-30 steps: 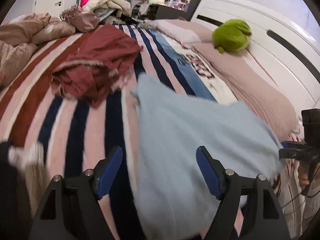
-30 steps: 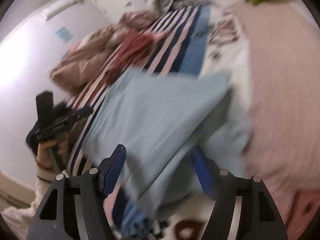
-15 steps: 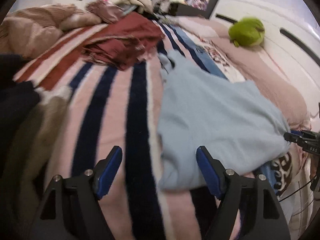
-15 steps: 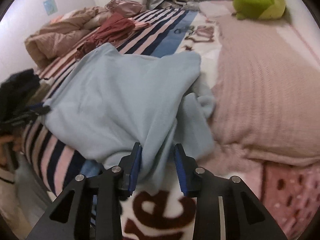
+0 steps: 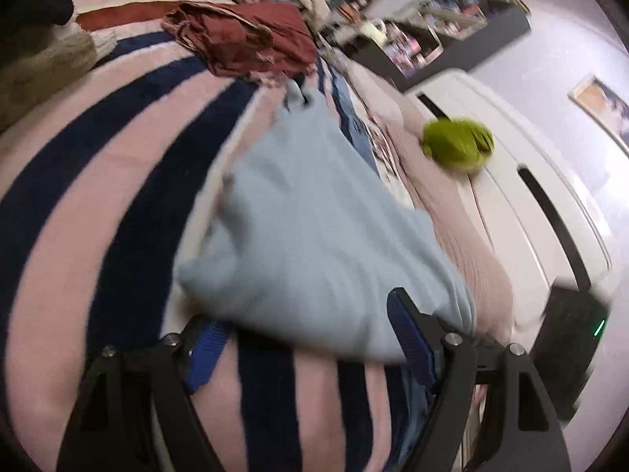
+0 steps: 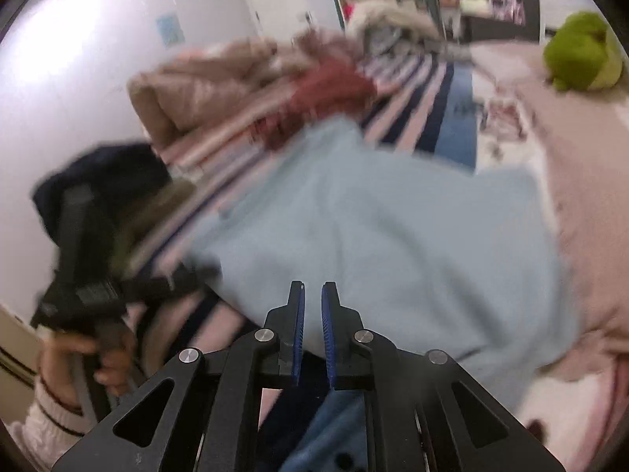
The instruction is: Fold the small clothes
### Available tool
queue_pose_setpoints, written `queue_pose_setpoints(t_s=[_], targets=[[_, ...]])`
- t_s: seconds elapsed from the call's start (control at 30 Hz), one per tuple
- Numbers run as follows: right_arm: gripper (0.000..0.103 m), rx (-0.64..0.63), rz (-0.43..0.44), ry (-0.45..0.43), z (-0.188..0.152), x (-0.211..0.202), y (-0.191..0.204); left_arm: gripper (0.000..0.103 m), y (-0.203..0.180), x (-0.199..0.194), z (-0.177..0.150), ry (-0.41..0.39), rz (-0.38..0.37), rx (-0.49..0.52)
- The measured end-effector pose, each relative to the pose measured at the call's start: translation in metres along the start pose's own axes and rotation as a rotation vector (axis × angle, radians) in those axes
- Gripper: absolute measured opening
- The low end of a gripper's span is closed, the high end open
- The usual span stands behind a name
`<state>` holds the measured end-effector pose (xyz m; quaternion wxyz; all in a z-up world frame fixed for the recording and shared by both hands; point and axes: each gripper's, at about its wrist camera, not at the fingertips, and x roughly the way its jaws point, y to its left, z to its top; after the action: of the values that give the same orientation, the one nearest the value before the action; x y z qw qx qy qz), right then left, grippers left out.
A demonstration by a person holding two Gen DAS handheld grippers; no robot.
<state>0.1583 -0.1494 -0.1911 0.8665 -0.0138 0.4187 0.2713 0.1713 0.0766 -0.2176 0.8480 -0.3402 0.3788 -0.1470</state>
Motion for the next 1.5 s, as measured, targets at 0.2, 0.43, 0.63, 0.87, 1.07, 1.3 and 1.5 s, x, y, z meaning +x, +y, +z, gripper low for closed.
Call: queue_pose_setpoints(t_s=[0.2, 0.43, 0.63, 0.87, 1.07, 1.3, 1.5], targets=[[0.000, 0.063, -0.011, 0.086, -0.005, 0.029, -0.011, 0.035, -0.004, 0.031, 0.024, -0.029, 0.078, 0.002], [0.013, 0.057, -0.007, 0.052, -0.002, 0.010, -0.010, 0.019, -0.031, 0.026, 0.035, -0.057, 0.114, 0.141], [0.032, 0.016, -0.022, -0.001, 0.003, -0.011, -0.011, 0.018, -0.070, 0.024, 0.042, -0.077, 0.154, 0.280], [0.034, 0.033, -0.040, -0.077, -0.002, -0.047, -0.038, 0.016, -0.140, 0.038, 0.027, -0.068, 0.120, 0.512], [0.035, 0.143, -0.115, -0.186, -0.020, -0.103, -0.089, 0.016, -0.200, 0.071, -0.027, 0.101, -0.048, 0.807], [0.037, 0.238, -0.171, -0.237, -0.035, -0.135, -0.128, 0.031, -0.194, 0.104, -0.060, 0.291, -0.077, 0.862], [0.040, 0.198, -0.085, -0.274, -0.019, -0.134, -0.118, 0.053, -0.189, 0.058, -0.056, 0.317, -0.172, 0.831]])
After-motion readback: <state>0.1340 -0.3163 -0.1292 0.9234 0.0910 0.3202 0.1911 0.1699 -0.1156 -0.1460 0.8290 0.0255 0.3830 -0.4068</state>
